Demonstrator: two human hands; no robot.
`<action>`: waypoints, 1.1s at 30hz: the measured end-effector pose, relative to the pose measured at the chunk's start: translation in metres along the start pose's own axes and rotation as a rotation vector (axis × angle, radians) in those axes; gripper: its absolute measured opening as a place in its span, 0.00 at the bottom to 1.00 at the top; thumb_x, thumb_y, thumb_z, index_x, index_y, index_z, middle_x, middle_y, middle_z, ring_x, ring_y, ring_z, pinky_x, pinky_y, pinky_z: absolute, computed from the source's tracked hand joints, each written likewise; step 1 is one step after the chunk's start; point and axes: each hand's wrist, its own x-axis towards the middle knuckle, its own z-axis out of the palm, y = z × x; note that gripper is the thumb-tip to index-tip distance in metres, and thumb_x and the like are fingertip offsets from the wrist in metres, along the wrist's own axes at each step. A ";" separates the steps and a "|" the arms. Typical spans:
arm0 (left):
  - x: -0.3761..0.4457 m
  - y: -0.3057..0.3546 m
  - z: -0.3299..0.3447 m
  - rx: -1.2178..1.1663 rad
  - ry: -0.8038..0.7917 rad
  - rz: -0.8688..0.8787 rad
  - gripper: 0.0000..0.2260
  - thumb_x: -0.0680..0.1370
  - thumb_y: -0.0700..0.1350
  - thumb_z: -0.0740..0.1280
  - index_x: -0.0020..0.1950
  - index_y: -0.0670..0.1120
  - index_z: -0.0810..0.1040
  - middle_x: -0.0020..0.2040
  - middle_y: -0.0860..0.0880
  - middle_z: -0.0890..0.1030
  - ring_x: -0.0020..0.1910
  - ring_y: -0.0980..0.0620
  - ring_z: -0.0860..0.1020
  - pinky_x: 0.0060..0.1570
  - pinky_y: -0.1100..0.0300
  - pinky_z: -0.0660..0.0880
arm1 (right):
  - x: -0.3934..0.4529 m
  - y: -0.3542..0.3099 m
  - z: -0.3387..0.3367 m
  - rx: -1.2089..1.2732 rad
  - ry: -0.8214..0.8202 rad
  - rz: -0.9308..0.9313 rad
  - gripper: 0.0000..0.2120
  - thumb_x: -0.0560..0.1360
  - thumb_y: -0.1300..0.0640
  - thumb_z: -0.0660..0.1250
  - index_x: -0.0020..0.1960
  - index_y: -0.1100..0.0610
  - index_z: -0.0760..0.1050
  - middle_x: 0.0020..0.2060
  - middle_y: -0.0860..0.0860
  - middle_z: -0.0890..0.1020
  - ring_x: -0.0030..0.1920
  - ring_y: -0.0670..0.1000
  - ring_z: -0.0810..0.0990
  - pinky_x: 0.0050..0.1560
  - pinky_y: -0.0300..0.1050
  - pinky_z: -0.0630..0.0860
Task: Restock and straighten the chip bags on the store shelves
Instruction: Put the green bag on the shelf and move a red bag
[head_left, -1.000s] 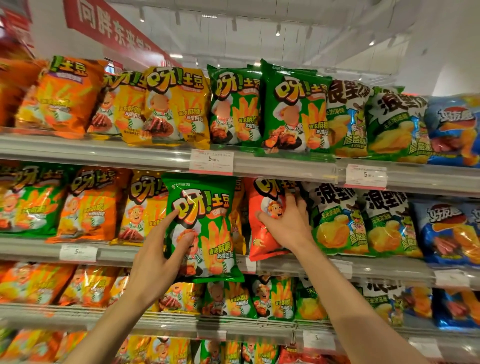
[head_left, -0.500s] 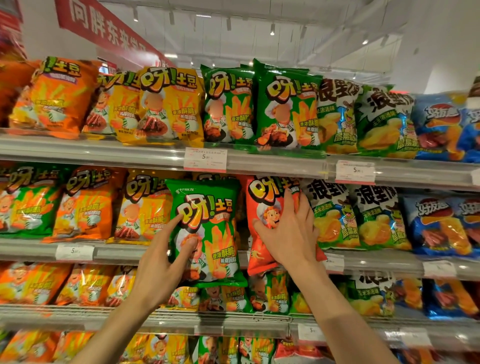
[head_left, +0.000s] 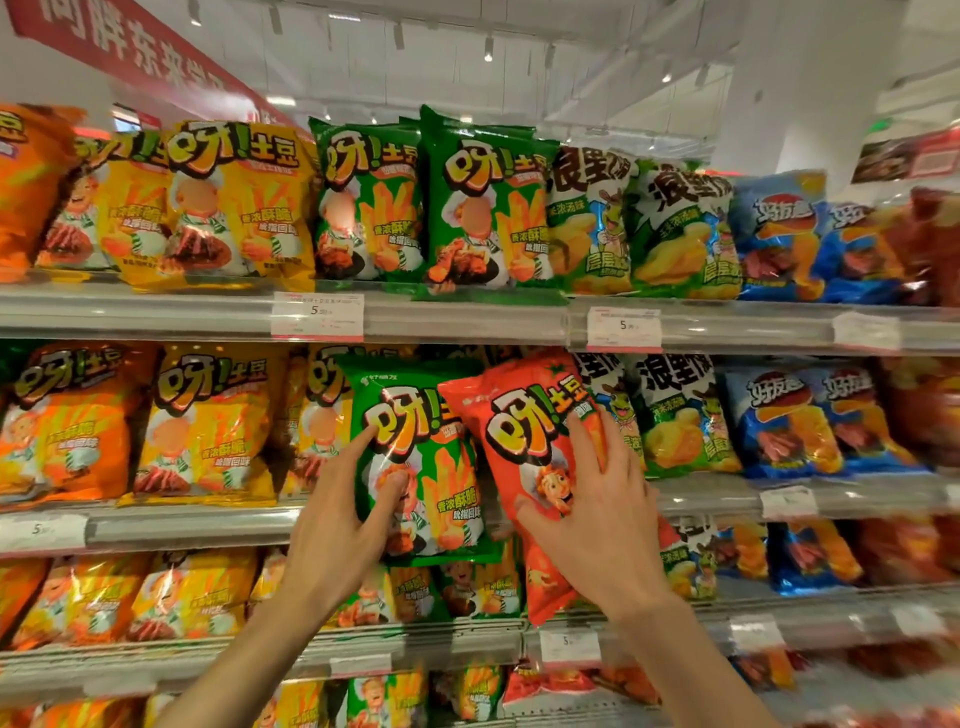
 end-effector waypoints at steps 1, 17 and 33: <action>0.000 0.002 0.005 0.002 -0.012 0.002 0.28 0.80 0.62 0.61 0.79 0.58 0.60 0.75 0.55 0.69 0.73 0.56 0.67 0.65 0.56 0.68 | -0.001 0.006 -0.001 0.000 -0.005 0.023 0.45 0.73 0.31 0.63 0.81 0.46 0.46 0.80 0.50 0.44 0.80 0.54 0.47 0.75 0.60 0.57; 0.074 0.035 0.083 0.173 -0.064 -0.005 0.27 0.84 0.59 0.54 0.80 0.51 0.54 0.73 0.40 0.66 0.51 0.42 0.81 0.34 0.55 0.76 | 0.018 0.048 -0.003 0.021 0.085 0.234 0.46 0.72 0.34 0.67 0.81 0.51 0.52 0.80 0.55 0.50 0.79 0.58 0.52 0.73 0.64 0.60; 0.079 0.023 0.100 0.311 -0.141 -0.022 0.27 0.84 0.57 0.51 0.81 0.48 0.51 0.72 0.37 0.64 0.53 0.35 0.80 0.44 0.44 0.81 | 0.025 0.057 0.007 0.072 0.046 0.259 0.44 0.73 0.34 0.66 0.80 0.50 0.51 0.80 0.54 0.50 0.79 0.58 0.52 0.73 0.67 0.60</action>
